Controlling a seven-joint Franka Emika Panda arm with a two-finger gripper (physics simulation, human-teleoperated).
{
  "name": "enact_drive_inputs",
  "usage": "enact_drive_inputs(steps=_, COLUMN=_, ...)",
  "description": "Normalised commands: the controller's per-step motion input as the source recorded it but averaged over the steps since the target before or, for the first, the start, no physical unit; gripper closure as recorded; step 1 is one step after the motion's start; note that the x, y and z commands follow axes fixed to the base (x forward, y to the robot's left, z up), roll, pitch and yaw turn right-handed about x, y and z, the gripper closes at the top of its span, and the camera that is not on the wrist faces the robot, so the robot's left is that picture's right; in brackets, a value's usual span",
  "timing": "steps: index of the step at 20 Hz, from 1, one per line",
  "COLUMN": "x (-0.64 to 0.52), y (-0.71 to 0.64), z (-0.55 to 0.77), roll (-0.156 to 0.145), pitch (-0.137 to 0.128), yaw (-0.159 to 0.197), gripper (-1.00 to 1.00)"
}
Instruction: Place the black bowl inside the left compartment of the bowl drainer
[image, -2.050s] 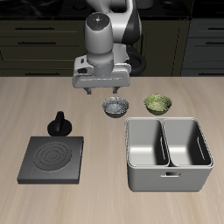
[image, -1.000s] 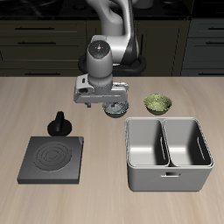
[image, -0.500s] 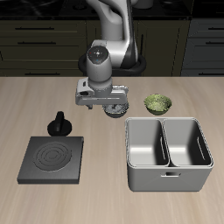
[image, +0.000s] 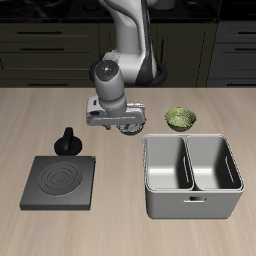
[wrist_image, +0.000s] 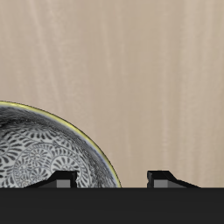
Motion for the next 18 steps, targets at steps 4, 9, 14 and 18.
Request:
enact_drive_inputs(steps=4, x=-0.04, y=0.04, z=0.00, roll=0.029, pitch=-0.001, yaw=-0.011, gripper=1.00)
enact_drive_inputs(steps=9, x=-0.02, y=0.02, z=0.18, roll=0.014, pitch=-0.026, yaw=0.003, gripper=1.00)
enact_drive_inputs(steps=14, x=0.02, y=-0.08, z=0.30, roll=-0.010, pitch=-0.040, yaw=0.017, gripper=1.00)
enact_drive_inputs(steps=18, x=0.01, y=-0.09, z=0.33, roll=-0.012, pitch=-0.038, yaw=0.030, gripper=1.00)
